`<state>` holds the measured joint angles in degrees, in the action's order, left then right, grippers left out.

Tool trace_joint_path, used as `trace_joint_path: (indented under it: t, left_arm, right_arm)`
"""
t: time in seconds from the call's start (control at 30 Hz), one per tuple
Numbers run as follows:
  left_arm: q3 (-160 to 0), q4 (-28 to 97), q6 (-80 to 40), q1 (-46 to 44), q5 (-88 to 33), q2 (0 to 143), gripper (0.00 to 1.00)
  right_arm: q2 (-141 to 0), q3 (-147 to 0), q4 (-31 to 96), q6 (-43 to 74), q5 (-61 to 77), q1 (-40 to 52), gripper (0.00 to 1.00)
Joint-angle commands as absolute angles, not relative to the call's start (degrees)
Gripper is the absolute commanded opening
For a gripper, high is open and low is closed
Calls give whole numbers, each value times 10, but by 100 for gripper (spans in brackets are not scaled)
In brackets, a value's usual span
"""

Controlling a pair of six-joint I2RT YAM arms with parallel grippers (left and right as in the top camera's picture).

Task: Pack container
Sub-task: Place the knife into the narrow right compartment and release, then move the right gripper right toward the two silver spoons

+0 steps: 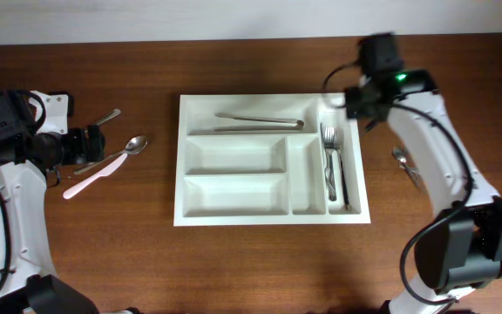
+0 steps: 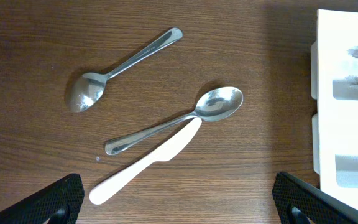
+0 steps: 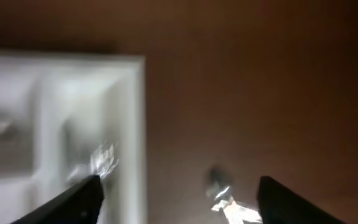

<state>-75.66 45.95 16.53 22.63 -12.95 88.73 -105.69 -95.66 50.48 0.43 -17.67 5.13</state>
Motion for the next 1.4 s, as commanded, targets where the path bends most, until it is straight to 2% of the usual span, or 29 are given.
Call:
trace_joint_path:
  t: [0.0, 0.1, 0.17, 0.2, 0.3, 0.37, 0.53, 0.63, 0.8, 0.97, 1.2, 1.37]
  left_arm:
    - [-768, 460, 172, 228, -137, 891, 99]
    - [-768, 460, 172, 228, -137, 891, 99]
    - [-768, 460, 172, 228, -137, 891, 99]
    - [-768, 460, 172, 228, -137, 891, 99]
    - [-768, 460, 172, 228, -137, 891, 99]
    - [-768, 460, 172, 228, -137, 891, 99]
    - [-768, 460, 172, 228, -137, 891, 99]
    - [-768, 460, 172, 228, -137, 891, 99]
    - [-768, 460, 172, 228, -137, 891, 99]
    - [-768, 460, 172, 228, -137, 891, 99]
    - [-768, 460, 172, 228, -137, 891, 99]
    - [-768, 460, 172, 228, -137, 891, 99]
  right_arm:
    - [-1042, -978, 485, -32, -220, -1, 82]
    - [-1043, -978, 502, 18, -174, -51, 82]
    - [-1045, -977, 552, 164, -144, -90, 78]
    - [-1047, -977, 592, 248, -134, -110, 73]
    - [-1060, -966, 677, 413, -79, -159, 73]
    - [-1064, -946, 678, 435, -52, -178, 77]
    - [-1065, -842, 608, 496, -53, -232, 75]
    - [-1065, -780, 573, 502, -10, -262, 66]
    - [-1065, -712, 501, 459, -2, -287, 63]
    - [-1065, -703, 446, 334, -2, -289, 63]
    - [-1065, -703, 425, 270, -13, -290, 65]
    - [-1065, -703, 415, 193, 23, -295, 73]
